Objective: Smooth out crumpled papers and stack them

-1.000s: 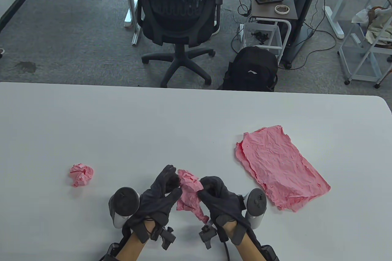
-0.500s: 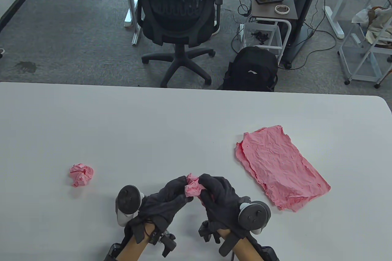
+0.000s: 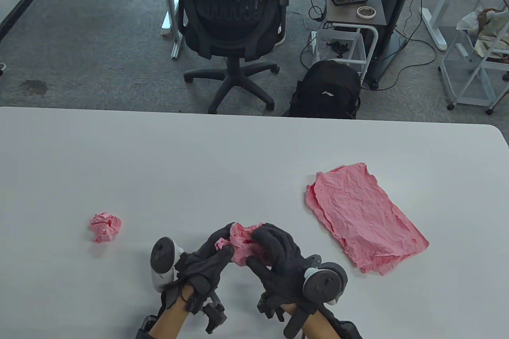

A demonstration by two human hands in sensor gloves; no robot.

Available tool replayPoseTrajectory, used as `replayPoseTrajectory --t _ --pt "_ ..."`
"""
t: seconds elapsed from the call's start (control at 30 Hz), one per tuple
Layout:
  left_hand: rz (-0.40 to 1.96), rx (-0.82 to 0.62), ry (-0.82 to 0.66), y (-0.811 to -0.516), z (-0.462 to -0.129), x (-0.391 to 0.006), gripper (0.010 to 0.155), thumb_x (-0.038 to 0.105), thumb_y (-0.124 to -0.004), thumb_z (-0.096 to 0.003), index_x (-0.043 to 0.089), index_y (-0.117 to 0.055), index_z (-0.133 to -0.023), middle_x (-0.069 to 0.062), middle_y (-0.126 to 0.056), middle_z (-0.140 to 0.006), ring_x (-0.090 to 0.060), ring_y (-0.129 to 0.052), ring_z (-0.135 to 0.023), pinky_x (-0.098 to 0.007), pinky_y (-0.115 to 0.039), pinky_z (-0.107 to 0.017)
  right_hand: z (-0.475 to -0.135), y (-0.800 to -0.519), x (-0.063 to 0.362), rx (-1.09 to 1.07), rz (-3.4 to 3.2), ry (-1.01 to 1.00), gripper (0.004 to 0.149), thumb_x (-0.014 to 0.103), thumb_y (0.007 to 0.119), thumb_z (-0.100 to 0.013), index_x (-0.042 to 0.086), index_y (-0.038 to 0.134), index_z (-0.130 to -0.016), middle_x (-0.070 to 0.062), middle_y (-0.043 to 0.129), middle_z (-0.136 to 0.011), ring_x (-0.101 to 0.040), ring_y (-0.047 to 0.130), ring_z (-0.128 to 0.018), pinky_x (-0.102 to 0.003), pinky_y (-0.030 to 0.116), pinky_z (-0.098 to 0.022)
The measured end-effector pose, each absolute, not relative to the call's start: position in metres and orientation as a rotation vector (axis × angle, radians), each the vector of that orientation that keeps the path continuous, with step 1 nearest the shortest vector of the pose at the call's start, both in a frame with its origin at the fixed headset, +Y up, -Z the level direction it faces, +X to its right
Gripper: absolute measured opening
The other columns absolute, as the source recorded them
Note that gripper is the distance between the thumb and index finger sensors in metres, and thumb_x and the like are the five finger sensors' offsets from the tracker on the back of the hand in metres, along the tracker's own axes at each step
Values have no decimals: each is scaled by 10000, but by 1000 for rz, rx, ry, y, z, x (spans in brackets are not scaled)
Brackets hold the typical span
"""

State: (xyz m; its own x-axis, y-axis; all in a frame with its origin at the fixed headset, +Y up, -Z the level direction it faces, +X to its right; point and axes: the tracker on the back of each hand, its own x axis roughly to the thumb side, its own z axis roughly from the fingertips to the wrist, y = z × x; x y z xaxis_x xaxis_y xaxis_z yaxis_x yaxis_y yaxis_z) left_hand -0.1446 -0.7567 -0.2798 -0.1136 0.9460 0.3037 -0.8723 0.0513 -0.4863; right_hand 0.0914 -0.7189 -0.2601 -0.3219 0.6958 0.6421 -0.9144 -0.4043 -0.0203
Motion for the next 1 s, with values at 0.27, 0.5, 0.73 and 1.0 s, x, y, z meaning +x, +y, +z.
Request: replayPoseTrajectory --t 0.27,0.5,0.73,1.0 --pt "1384 -144 -662 -756 -280 -141 593 518 -743 -541 177 -731 -1026 -120 -827 -956 -420 -891 -832 -580 -717 -606 -275 -730 99 545 1743 -235 504 353 887 -455 177 749 -906 -213 670 -1000 -524 591 -913 -715 506 -595" --pt "1419 -87 -535 -756 -285 -158 578 473 -797 -527 142 -733 -996 -64 -891 -848 -324 -972 -725 -527 -766 -577 -282 -738 101 517 1598 -122 419 277 850 -461 144 756 -846 -127 932 -754 -403 902 -688 -613 692 -520" --pt "1457 -68 -552 -756 -283 -155 574 494 -775 -535 179 -713 -1010 -10 -876 -772 -252 -952 -628 -511 -748 -589 -282 -745 92 546 1614 71 623 294 826 -488 87 542 -1003 -79 812 -701 -358 840 -645 -618 651 -532" --pt "1374 -43 -451 -757 -284 -162 573 486 -784 -530 165 -734 -1002 -66 -869 -843 -313 -955 -698 -540 -741 -596 -285 -747 100 472 1526 -19 388 359 803 -499 196 806 -852 -59 795 -761 -419 760 -791 -605 642 -555"
